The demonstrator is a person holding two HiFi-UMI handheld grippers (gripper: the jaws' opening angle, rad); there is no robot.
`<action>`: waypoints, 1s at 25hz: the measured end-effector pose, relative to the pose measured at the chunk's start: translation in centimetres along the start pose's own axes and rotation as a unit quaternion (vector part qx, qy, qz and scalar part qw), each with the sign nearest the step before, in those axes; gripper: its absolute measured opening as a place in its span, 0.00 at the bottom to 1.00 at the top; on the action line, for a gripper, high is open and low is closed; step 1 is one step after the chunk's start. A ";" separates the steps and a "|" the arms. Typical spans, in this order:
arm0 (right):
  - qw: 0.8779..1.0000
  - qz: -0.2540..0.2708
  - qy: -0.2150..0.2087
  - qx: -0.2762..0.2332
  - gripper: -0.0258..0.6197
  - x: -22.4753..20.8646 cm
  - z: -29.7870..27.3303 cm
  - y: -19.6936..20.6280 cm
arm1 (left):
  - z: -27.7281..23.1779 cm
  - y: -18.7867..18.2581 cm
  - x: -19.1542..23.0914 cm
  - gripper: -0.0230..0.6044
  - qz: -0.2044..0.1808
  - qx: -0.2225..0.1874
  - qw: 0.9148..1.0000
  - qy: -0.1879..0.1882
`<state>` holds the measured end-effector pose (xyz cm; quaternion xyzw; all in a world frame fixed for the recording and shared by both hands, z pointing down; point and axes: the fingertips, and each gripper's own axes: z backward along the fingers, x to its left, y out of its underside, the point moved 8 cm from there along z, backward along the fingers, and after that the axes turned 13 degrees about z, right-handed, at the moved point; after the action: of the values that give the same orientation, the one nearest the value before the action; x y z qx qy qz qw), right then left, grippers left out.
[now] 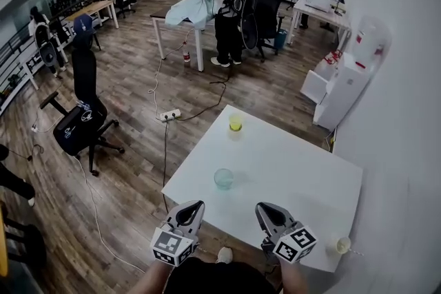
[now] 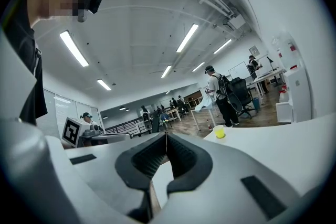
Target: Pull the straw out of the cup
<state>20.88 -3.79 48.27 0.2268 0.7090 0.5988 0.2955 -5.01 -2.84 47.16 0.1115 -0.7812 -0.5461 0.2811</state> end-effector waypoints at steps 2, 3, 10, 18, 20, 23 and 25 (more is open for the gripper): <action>1.000 -0.003 -0.005 0.006 0.07 -0.7 -0.4 0.4 | -0.6 0.2 -0.2 0.06 0.001 0.001 1.000 -0.005; 1.000 -0.005 -0.008 0.008 0.07 -1.0 -0.6 0.6 | -0.8 0.3 -0.3 0.06 0.001 0.003 1.000 -0.007; 0.999 -0.017 -0.020 0.019 0.07 -2.0 -2.1 2.1 | -1.4 0.3 0.1 0.06 -0.003 0.012 1.000 -0.026; 0.999 -0.014 -0.011 0.038 0.07 -3.0 -5.0 3.1 | -3.2 -0.3 1.4 0.06 -0.007 0.017 0.999 -0.028; 0.999 -0.012 -0.007 0.043 0.07 -3.3 -5.8 3.2 | -3.8 -0.4 1.9 0.06 -0.010 0.023 0.999 -0.024; 0.999 -0.008 -0.002 0.052 0.07 -3.7 -7.1 3.6 | -4.9 -0.6 2.6 0.06 -0.011 0.030 0.999 -0.015; 0.998 -0.002 0.001 0.062 0.07 -3.9 -8.1 4.0 | -5.6 -0.6 3.1 0.06 -0.009 0.032 0.999 -0.005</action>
<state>17.99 -11.50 53.61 0.2425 0.7454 0.5537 0.2810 -4.46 -9.01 48.99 0.1249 -0.7984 -0.5242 0.2686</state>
